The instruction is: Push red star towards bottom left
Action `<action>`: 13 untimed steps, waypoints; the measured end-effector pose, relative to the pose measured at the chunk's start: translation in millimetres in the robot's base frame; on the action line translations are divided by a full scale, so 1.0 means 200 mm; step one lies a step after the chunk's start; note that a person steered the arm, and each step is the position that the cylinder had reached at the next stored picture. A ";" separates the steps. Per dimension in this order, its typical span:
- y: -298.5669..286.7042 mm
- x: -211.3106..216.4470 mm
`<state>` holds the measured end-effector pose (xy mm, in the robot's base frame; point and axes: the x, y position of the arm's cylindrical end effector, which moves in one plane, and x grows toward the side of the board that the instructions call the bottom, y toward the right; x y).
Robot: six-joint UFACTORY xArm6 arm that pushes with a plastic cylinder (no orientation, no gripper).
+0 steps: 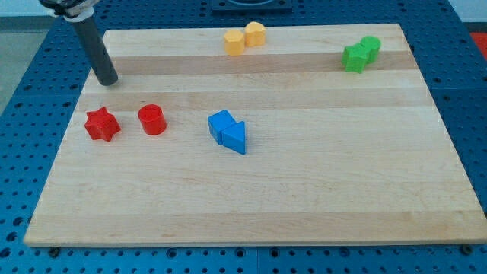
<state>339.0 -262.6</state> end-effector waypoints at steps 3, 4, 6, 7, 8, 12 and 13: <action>-0.08 0.40; -0.03 0.17; 0.00 0.42; 0.02 0.50; 0.02 0.73; 0.13 0.67; 0.14 0.77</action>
<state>492.6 -234.5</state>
